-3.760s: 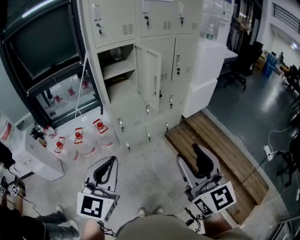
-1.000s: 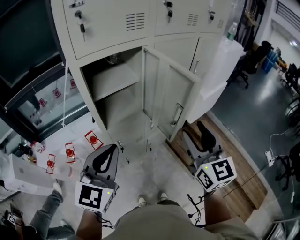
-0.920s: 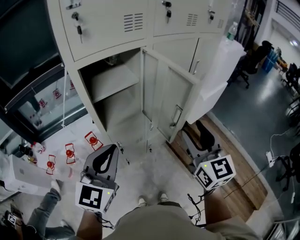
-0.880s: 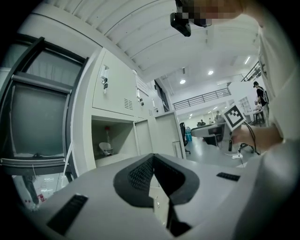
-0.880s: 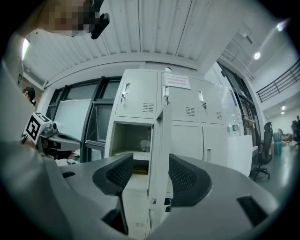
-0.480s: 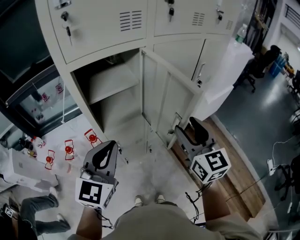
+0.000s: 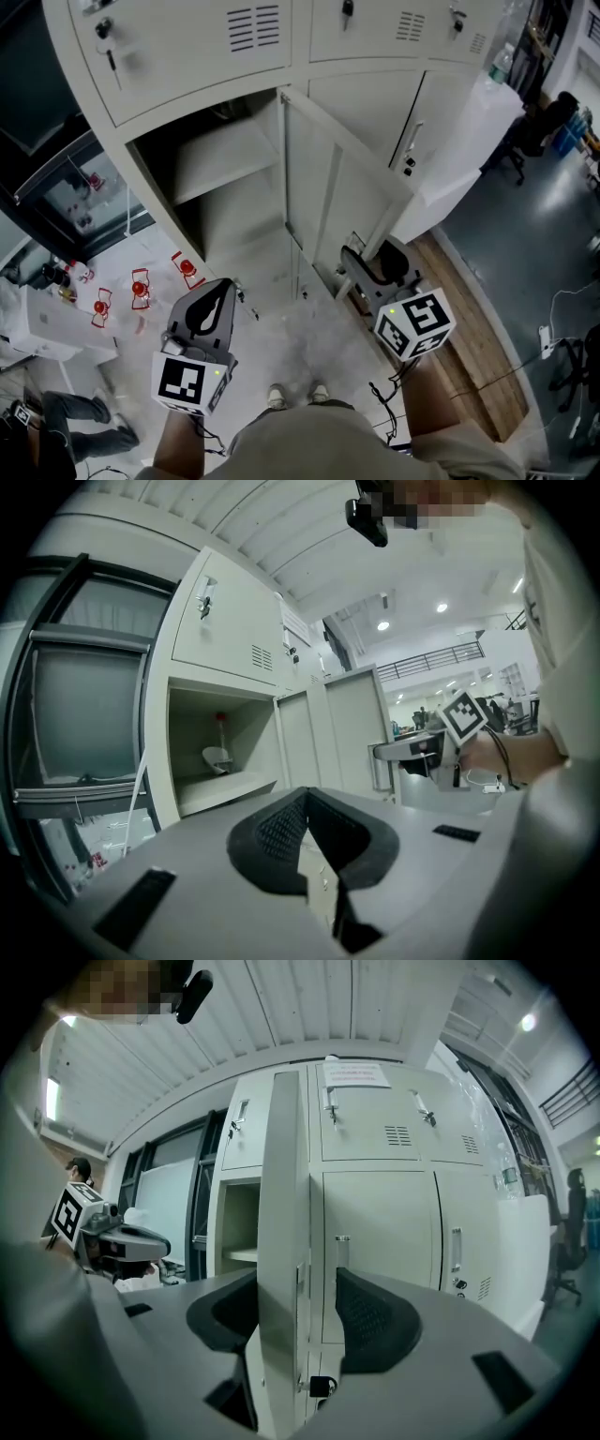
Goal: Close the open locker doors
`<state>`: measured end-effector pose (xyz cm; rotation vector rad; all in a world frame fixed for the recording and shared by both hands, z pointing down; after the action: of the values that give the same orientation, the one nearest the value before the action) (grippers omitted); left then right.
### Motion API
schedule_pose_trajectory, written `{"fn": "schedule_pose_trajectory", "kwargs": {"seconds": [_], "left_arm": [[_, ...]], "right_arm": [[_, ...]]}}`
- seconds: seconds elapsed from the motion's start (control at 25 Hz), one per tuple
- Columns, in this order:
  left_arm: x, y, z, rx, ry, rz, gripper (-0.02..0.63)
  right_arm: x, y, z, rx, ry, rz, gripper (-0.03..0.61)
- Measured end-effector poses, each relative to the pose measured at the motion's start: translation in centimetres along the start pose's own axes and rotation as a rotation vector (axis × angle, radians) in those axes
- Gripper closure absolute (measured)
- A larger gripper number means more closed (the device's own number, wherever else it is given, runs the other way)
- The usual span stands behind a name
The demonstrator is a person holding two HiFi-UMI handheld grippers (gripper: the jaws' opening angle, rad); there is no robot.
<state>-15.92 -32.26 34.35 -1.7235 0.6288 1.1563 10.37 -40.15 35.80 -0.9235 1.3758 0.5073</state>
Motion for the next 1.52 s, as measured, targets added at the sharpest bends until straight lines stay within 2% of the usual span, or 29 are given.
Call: {"fn": "schedule_pose_trajectory", "kwargs": {"seconds": [0.24, 0.4, 0.52, 0.76, 1.16, 1.52], "left_arm": [[-0.5, 0.2, 0.2, 0.024, 0.018, 0.001, 0.607], [-1.0, 0.6, 1.3, 0.027, 0.080, 0.006, 0.607], [-1.2, 1.4, 2.1, 0.063, 0.040, 0.005, 0.607], [-1.9, 3.0, 4.0, 0.108, 0.050, 0.008, 0.607], [-3.5, 6.0, 7.1, 0.183, 0.068, 0.016, 0.607], [-5.7, 9.1, 8.8, 0.234, 0.100, 0.034, 0.607]], "right_arm": [[-0.3, 0.7, -0.4, 0.044, -0.001, -0.012, 0.367], [-0.5, 2.0, -0.5, 0.066, 0.001, -0.010, 0.368], [-0.7, 3.3, -0.8, 0.095, 0.008, -0.007, 0.370], [-1.1, 6.5, -2.2, 0.160, 0.022, 0.009, 0.370], [-2.2, 11.9, -5.6, 0.278, 0.043, 0.047, 0.293], [-3.2, 15.8, -10.6, 0.357, 0.053, 0.071, 0.302]]}}
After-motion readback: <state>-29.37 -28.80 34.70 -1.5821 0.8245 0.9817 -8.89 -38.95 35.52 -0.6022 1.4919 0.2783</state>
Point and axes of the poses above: the fingertips, and each gripper's own axes: z backward along the fingers, y to its left, x out of its top, the point moved 7 cm from there along z, backward along the fingers, and after that the axes turned 15 degrees about -z, right-handed, at the moved point
